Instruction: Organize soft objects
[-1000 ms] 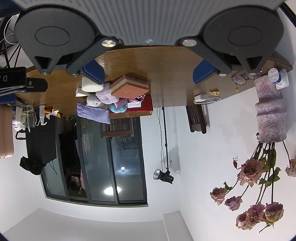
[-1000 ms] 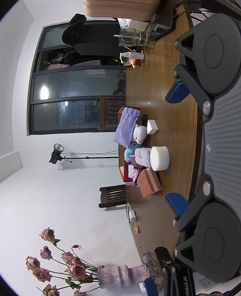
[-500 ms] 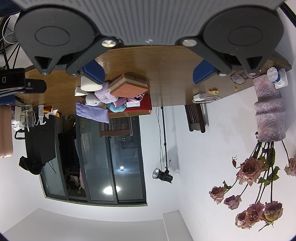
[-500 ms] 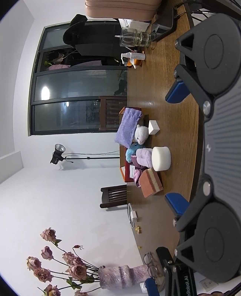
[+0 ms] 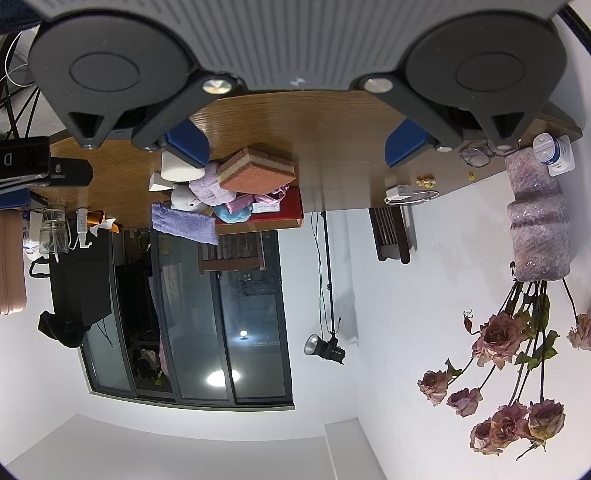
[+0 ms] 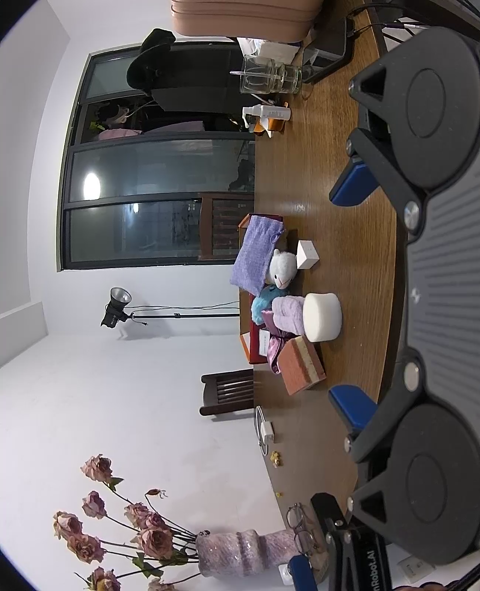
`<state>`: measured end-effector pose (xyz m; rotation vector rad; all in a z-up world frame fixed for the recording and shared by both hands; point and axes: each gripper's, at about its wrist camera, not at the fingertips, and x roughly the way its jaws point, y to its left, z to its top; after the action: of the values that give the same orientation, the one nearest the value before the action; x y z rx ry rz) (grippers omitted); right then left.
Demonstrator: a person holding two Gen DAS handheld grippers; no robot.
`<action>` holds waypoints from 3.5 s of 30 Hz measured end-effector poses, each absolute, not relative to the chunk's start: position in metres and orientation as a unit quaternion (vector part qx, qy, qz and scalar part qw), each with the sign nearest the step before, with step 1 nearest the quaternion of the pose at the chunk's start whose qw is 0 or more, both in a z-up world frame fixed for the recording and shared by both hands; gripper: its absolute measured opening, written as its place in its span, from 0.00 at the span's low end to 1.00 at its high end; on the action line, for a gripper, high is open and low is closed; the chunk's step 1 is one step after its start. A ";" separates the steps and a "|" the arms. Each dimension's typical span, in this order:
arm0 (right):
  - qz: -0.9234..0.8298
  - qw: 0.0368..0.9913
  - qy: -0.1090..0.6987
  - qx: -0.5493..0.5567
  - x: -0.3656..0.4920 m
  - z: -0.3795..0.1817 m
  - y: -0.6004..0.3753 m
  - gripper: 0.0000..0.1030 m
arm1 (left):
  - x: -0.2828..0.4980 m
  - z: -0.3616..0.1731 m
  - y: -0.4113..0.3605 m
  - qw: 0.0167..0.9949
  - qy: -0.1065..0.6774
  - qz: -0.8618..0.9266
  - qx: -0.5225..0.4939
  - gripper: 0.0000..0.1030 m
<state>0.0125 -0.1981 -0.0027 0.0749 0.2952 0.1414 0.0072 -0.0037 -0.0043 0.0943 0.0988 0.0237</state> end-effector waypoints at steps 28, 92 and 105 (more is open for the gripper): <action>0.068 0.986 0.144 0.039 0.013 -0.003 -0.201 1.00 | 0.007 -0.003 -0.004 0.998 0.049 0.011 0.049 1.00; 0.251 0.894 0.326 0.178 0.290 -0.024 -0.163 0.42 | 0.295 0.001 0.081 0.892 0.373 -0.184 -0.180 0.46; 0.246 0.886 0.361 0.156 0.284 -0.020 -0.163 0.40 | 0.298 0.002 0.081 0.900 0.351 -0.188 -0.176 0.46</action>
<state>0.2839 -0.1628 -0.0199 0.3253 0.7501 0.5121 0.2976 0.0815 0.0016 -0.3632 0.7267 -0.3894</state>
